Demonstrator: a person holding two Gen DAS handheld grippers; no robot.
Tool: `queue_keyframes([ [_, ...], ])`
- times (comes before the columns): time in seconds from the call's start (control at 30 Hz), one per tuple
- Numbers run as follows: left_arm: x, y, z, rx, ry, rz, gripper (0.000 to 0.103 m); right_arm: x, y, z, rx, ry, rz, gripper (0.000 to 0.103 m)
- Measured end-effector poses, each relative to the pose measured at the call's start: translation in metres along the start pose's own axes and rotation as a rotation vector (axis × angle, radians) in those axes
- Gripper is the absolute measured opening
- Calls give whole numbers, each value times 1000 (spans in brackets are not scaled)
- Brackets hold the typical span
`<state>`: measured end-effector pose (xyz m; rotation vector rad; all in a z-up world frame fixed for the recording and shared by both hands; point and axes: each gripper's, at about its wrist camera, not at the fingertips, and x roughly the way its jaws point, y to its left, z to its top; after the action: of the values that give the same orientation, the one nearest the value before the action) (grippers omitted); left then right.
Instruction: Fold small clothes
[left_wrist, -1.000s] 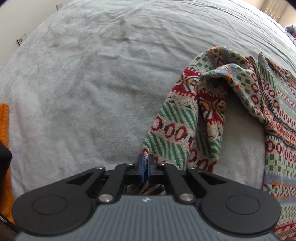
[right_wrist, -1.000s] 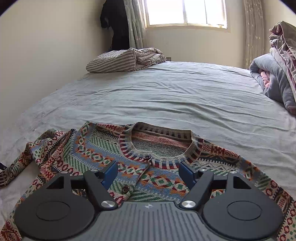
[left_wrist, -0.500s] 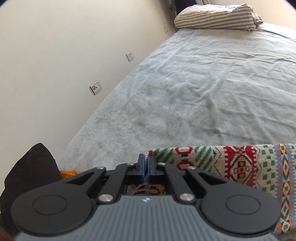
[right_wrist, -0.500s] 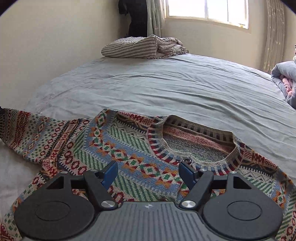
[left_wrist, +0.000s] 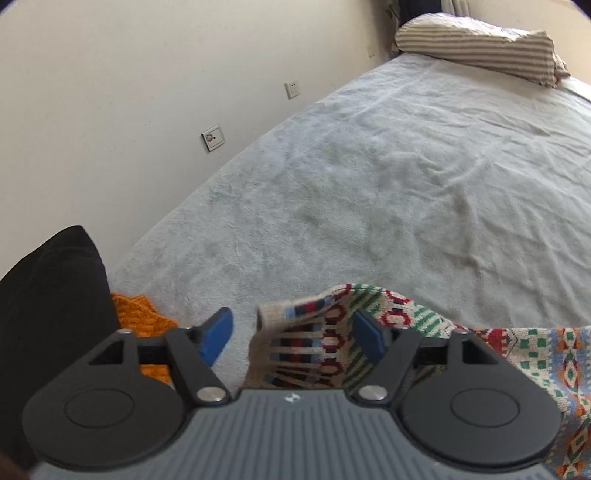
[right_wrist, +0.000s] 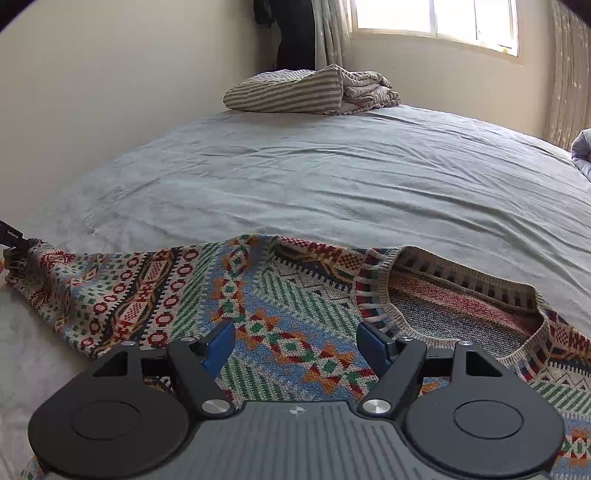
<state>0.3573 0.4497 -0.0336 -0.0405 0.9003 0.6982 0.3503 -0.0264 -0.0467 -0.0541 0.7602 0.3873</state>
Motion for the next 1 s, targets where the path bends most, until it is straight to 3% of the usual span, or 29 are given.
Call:
queue_keyframes([
  [0.2, -1, 30, -24, -268, 184, -122, 80, -28, -11, -11, 60, -33, 20, 74],
  [0.27, 8, 32, -36, -337, 245, -160, 75, -36, -16, -16, 77, -41, 23, 74],
  [0.3, 14, 33, -45, -394, 271, -178, 68, -40, -17, -19, 80, -44, 20, 74],
  [0.43, 35, 50, -74, -714, 217, -300, 51, -62, -31, -33, 103, -52, 1, 74],
  [0.47, 38, 53, -79, -768, 197, -313, 39, -68, -35, -37, 109, -51, -7, 74],
  [0.5, 39, 54, -83, -786, 172, -315, 4, -75, -41, -41, 116, -51, -19, 74],
  [0.57, 34, 53, -85, -756, 136, -265, 0, -86, -51, -48, 126, -53, -41, 74],
  [0.63, 11, 54, -88, -779, 52, -155, 0, -98, -64, -53, 145, -60, -67, 75],
  [0.73, -25, 51, -83, -779, -71, -54, 0, -107, -81, -59, 179, -65, -100, 77],
  [0.8, -26, 40, -77, -714, -54, -34, 0, -107, -87, -61, 203, -58, -105, 78],
  [0.93, -8, 40, -83, -770, 31, -29, 0, -101, -86, -69, 227, -54, -81, 78],
  [1.0, -22, 41, -86, -784, -46, -63, 0, -98, -80, -73, 219, -47, -64, 78],
])
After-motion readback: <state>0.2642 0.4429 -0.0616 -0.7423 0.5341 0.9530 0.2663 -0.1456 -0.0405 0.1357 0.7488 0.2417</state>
